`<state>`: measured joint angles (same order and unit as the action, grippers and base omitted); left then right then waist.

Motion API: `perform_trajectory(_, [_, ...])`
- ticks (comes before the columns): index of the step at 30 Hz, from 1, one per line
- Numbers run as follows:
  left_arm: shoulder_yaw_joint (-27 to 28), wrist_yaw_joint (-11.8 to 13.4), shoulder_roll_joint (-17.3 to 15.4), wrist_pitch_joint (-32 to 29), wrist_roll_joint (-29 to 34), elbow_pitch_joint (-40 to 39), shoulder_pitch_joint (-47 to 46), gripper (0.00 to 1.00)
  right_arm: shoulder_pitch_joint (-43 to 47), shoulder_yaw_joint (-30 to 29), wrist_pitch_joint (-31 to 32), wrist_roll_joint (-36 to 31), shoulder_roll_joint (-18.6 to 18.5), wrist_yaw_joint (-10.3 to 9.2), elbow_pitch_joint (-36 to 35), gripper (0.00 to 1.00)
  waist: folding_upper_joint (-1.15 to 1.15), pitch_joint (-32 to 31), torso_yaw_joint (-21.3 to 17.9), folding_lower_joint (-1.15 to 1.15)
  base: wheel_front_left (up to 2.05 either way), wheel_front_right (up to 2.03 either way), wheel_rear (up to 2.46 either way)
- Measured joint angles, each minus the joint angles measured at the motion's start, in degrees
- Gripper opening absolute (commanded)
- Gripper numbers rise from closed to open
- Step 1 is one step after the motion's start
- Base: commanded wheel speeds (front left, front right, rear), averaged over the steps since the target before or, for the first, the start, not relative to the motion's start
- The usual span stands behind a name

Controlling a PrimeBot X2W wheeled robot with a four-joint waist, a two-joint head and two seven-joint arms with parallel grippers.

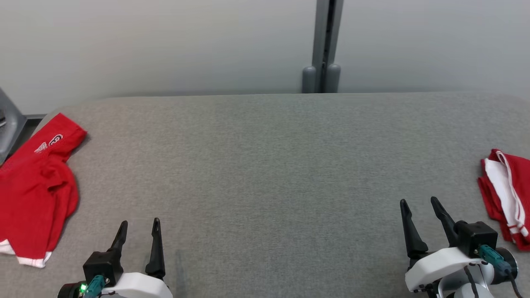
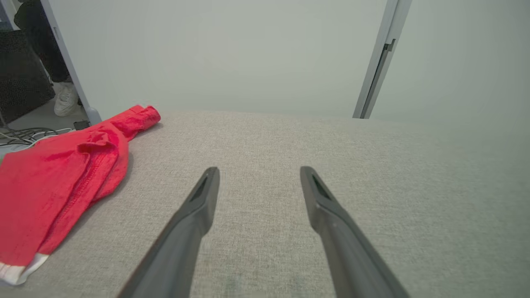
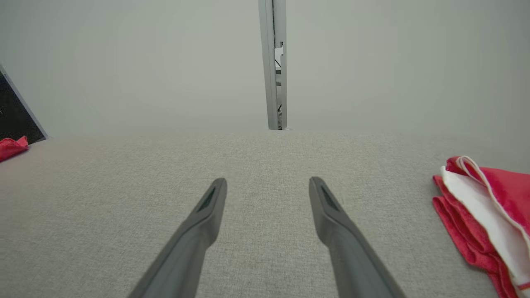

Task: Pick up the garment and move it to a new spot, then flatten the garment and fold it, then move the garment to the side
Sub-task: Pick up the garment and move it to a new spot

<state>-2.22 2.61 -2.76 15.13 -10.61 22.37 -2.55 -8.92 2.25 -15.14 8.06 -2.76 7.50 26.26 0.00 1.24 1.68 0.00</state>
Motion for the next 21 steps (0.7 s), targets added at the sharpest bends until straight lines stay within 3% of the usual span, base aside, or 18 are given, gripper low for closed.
perform_trajectory(8, [1.1,0.6,0.0,0.0,-0.1,0.0,-0.2,1.00,-0.8,2.0,0.0,-0.2,0.0,-0.01,-0.2,1.00,0.00,1.1,6.7,0.00,0.00,0.00,0.00])
perform_trajectory(21, [5.7,1.5,0.0,0.0,-0.9,-0.1,1.2,1.00,-2.3,7.3,0.0,1.1,0.1,0.00,-0.1,1.00,0.00,2.5,20.6,0.00,0.00,0.00,0.00])
